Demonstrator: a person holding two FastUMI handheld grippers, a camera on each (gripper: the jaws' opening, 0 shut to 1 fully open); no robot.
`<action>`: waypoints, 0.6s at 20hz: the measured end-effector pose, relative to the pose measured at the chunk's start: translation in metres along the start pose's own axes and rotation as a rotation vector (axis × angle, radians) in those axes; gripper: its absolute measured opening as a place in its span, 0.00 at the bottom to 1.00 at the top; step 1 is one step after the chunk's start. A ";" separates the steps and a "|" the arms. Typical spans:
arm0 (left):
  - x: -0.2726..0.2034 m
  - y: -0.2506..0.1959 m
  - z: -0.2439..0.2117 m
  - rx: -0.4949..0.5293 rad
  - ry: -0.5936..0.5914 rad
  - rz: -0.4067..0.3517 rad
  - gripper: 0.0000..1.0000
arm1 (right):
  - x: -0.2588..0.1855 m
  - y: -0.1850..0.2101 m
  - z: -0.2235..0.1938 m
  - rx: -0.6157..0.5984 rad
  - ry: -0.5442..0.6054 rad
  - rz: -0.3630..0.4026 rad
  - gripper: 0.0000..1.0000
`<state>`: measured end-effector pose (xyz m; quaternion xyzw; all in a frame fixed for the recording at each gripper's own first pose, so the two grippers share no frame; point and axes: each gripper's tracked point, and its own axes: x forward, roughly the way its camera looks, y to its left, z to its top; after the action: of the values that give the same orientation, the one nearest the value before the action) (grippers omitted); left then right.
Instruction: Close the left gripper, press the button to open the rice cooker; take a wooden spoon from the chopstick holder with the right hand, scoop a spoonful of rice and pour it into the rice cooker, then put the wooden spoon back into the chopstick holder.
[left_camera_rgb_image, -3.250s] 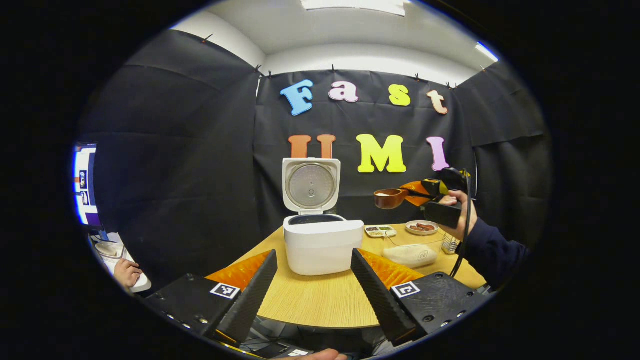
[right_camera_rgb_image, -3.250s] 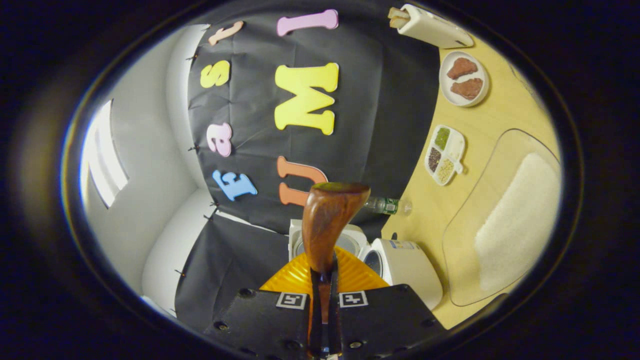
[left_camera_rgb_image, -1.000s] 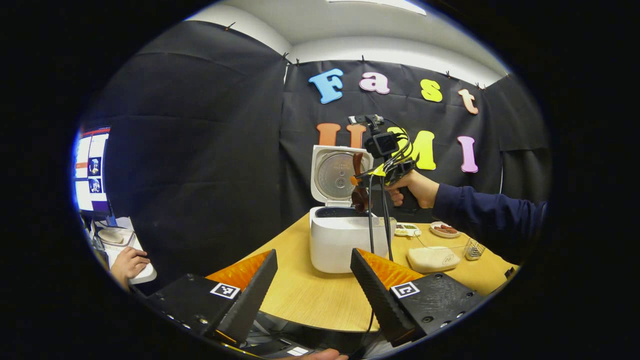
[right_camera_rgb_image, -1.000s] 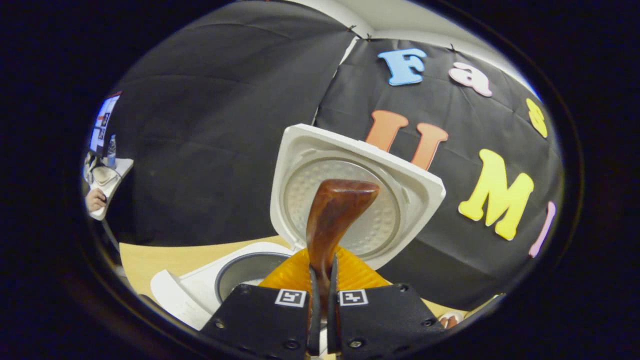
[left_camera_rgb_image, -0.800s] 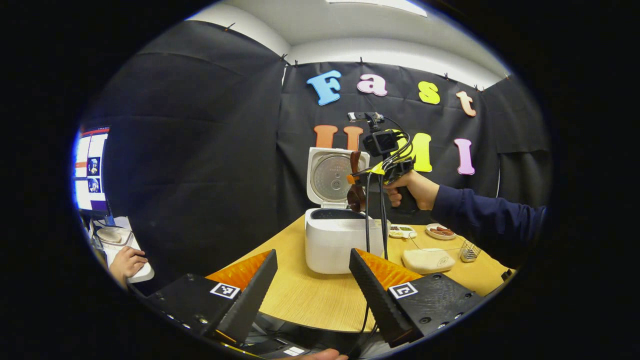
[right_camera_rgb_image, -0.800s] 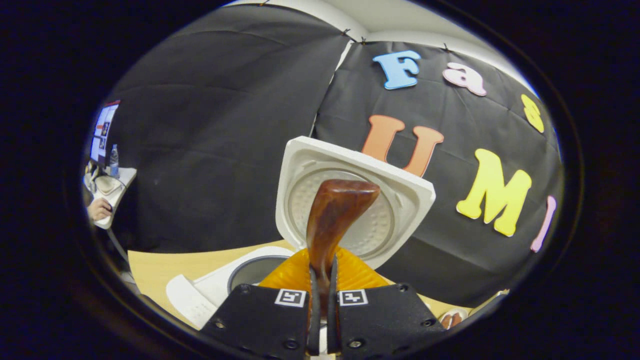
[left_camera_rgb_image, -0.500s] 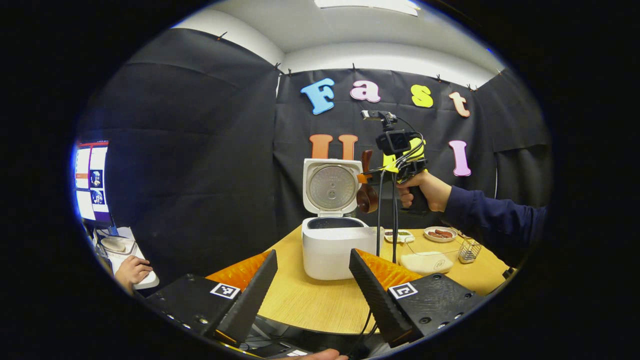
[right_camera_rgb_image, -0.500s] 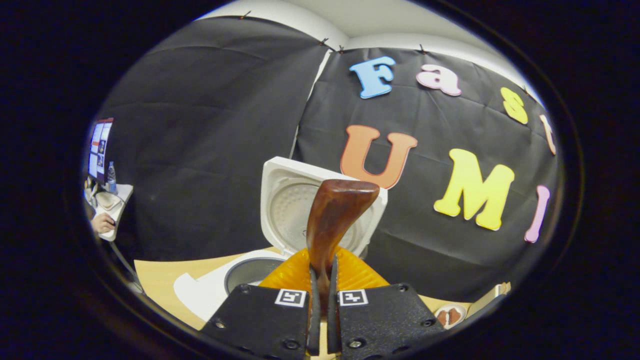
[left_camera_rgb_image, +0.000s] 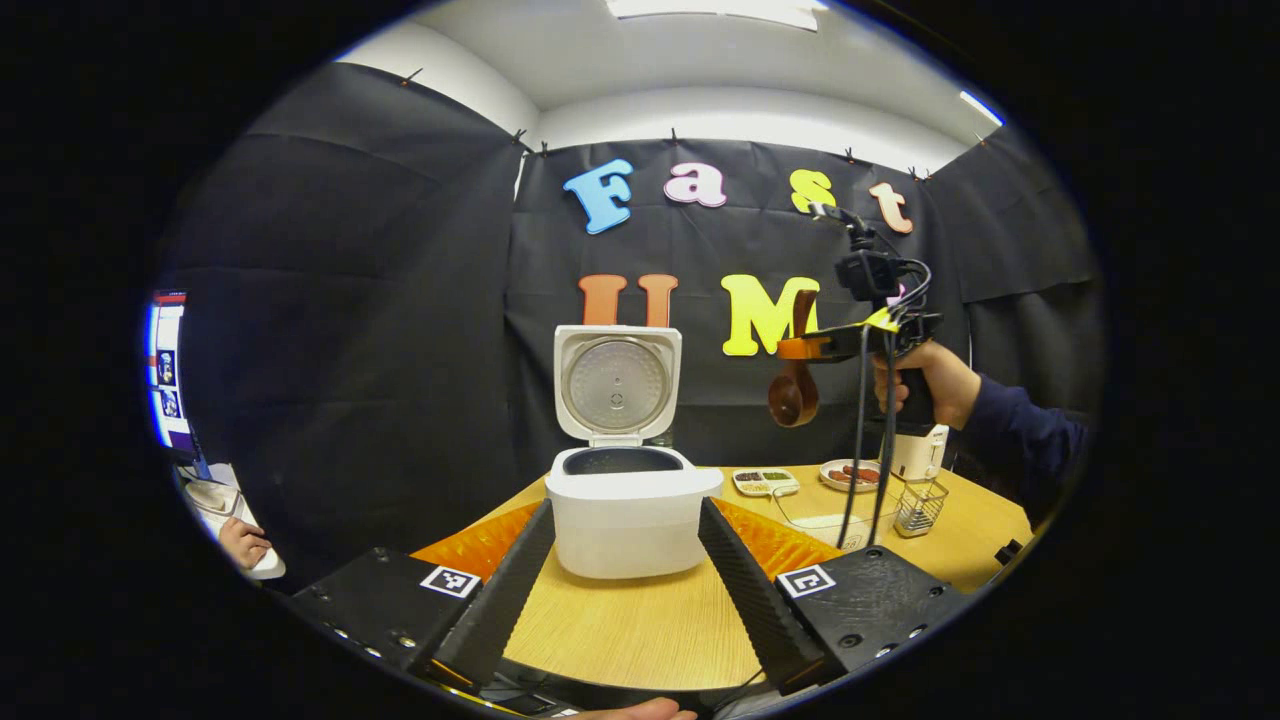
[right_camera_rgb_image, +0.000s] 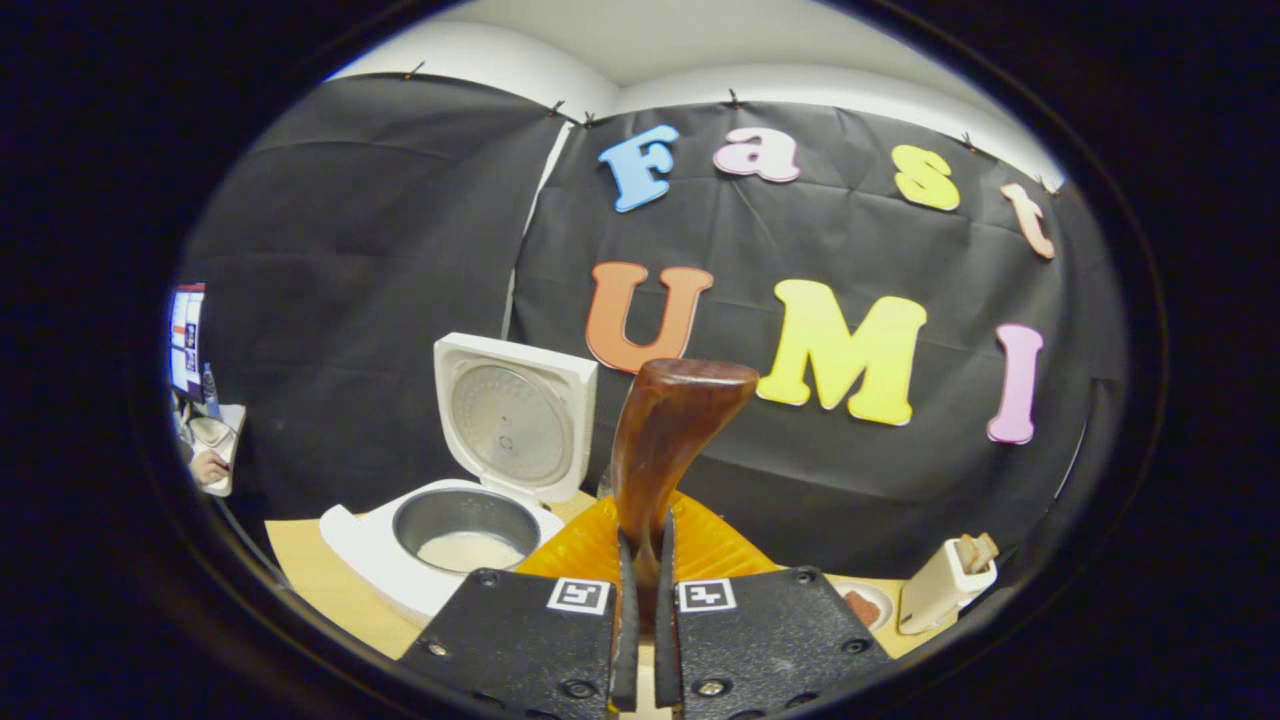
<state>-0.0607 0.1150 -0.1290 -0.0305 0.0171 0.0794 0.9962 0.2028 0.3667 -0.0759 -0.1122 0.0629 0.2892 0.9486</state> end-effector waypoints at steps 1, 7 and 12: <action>0.006 -0.005 0.000 0.005 0.001 -0.006 0.93 | -0.011 -0.016 -0.002 0.002 -0.001 -0.016 0.12; 0.031 -0.035 0.004 -0.005 -0.012 -0.038 0.93 | -0.078 -0.103 -0.010 0.005 -0.041 -0.123 0.12; 0.047 -0.048 0.004 -0.029 -0.035 -0.052 0.93 | -0.125 -0.162 -0.035 0.048 -0.051 -0.231 0.12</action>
<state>-0.0066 0.0753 -0.1235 -0.0438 -0.0024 0.0542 0.9976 0.1885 0.1599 -0.0585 -0.0887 0.0323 0.1793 0.9792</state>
